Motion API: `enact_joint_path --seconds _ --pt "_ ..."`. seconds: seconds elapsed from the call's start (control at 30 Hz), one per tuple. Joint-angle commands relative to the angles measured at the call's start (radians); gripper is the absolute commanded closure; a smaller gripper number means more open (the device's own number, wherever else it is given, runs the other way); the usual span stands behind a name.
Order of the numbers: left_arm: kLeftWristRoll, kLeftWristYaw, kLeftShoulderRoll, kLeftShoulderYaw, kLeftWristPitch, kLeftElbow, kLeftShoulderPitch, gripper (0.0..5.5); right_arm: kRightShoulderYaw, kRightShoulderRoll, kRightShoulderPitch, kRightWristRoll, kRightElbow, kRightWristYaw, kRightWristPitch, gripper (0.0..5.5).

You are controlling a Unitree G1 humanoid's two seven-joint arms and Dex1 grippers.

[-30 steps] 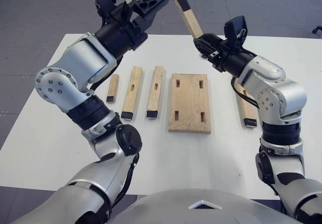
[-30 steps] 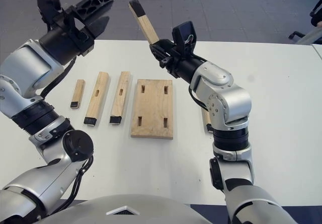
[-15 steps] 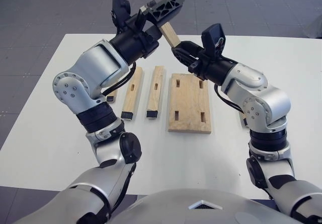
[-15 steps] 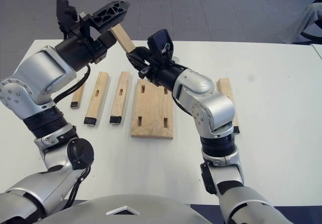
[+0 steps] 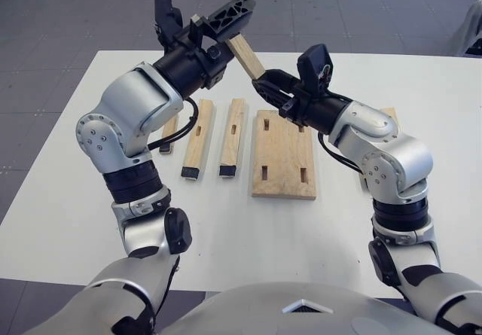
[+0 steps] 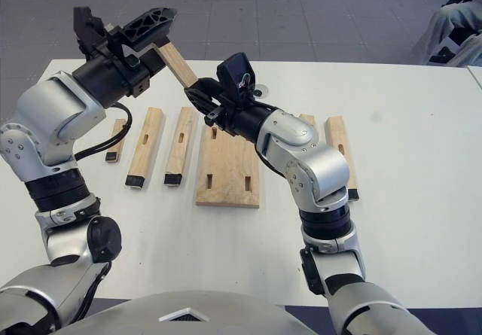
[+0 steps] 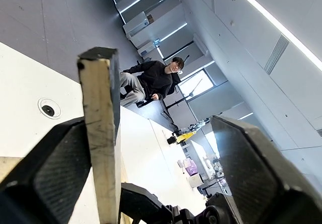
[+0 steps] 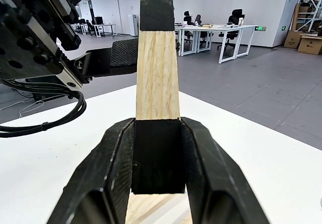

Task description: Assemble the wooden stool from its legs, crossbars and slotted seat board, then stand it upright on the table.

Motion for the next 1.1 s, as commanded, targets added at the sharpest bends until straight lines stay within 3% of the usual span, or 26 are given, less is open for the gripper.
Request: enact_joint_path --seconds 0.03,0.57,1.1 --pt "-0.067 -0.001 0.032 -0.056 -0.031 -0.023 -0.002 2.25 0.02 -0.016 0.003 0.016 -0.017 0.047 0.001 4.22" --pt "-0.133 0.033 0.104 -0.141 -0.161 -0.02 0.017 4.72 0.011 -0.022 0.006 0.012 -0.013 0.046 -0.007 4.22" --pt "-0.181 0.018 0.157 -0.168 -0.169 -0.009 -0.002 4.89 -0.002 -0.098 -0.015 -0.014 0.045 0.106 -0.055 4.22"
